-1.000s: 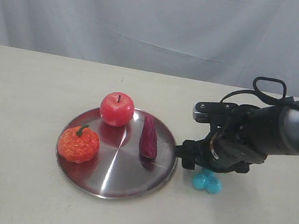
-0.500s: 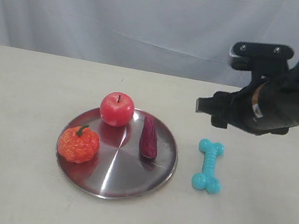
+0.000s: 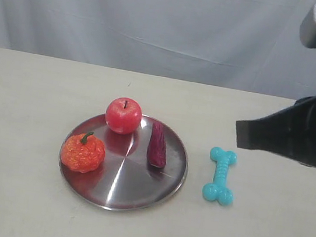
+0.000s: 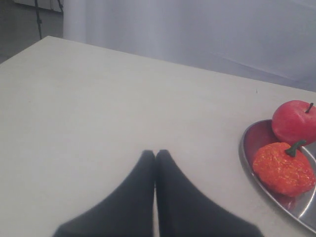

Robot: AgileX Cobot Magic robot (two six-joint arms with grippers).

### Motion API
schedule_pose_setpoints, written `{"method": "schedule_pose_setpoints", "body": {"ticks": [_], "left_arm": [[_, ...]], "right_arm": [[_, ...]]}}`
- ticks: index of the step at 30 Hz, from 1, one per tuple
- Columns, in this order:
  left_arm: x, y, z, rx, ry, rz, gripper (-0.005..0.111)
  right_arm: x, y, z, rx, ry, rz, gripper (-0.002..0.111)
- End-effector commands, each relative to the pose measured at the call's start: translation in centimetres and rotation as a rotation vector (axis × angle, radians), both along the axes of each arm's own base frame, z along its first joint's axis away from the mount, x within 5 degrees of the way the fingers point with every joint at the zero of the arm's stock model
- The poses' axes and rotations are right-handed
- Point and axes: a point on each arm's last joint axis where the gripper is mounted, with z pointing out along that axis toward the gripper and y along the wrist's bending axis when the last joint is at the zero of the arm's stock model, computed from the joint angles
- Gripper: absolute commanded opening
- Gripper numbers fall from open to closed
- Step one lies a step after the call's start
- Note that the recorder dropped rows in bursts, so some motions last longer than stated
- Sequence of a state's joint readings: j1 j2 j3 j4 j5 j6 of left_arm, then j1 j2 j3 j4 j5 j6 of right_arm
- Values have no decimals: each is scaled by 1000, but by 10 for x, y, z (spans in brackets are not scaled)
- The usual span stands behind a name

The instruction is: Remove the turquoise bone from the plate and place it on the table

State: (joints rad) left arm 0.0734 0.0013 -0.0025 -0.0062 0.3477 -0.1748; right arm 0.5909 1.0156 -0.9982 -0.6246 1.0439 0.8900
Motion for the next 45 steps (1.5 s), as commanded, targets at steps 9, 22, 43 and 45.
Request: {"method": "schedule_pose_setpoints", "body": {"ticks": [9, 22, 43, 45], "left_arm": [[0, 0, 0, 5, -4, 6, 0], [0, 0, 0, 5, -4, 6, 0], [0, 0, 0, 5, -4, 6, 0], [0, 0, 0, 5, -4, 6, 0]], "right_arm": [[-23, 8, 13, 47, -62, 119, 0], [-26, -20, 22, 143, -113, -25, 0], [-110, -64, -49, 212, -609, -26, 0], [-113, -65, -59, 190, -627, -22, 0]]}}
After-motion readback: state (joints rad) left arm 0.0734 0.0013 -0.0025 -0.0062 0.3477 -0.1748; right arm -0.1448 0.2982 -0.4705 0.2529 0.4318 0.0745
